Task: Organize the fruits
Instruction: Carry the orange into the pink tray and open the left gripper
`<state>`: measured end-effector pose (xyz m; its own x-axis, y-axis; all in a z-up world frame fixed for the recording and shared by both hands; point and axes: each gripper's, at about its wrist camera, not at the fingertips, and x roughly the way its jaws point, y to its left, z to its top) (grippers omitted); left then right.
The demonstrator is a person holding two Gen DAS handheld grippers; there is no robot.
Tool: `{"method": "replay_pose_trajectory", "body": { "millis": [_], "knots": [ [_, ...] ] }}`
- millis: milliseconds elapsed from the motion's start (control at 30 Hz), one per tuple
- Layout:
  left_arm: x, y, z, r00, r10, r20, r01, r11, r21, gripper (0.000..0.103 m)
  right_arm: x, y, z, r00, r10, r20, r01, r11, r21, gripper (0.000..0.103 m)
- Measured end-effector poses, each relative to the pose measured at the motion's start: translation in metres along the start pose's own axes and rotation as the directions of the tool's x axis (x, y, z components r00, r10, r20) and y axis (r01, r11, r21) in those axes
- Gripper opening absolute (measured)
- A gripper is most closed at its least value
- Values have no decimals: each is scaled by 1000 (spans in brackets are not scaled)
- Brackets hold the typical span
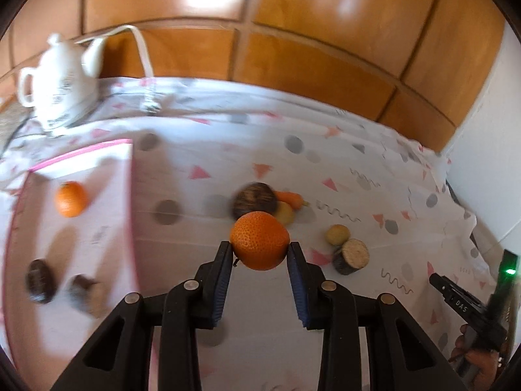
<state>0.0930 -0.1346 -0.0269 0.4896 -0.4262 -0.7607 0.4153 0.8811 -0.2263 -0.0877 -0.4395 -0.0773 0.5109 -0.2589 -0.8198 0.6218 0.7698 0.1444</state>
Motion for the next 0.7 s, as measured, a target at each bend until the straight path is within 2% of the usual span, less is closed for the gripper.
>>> {"method": "replay_pose_trajectory", "body": {
  "millis": [167, 300, 500, 700],
  "knots": [
    [-35, 45, -5, 996, 73, 58, -68, 995, -77, 35, -1, 4, -1, 1000, -6, 2, 6, 1000, -10, 38],
    [-54, 88, -10, 984, 155, 83, -141, 977, -158, 35, -2, 5, -1, 1000, -8, 3, 8, 1000, -13, 38],
    [-62, 134, -22, 969, 234, 76, -208, 944, -254, 35, -4, 15, -4, 1000, -3, 3, 3, 999, -34, 38],
    [-66, 157, -41, 958, 281, 59, -249, 915, -319, 35, -4, 19, -5, 1000, -9, 0, 9, 999, -43, 38]
  ]
}}
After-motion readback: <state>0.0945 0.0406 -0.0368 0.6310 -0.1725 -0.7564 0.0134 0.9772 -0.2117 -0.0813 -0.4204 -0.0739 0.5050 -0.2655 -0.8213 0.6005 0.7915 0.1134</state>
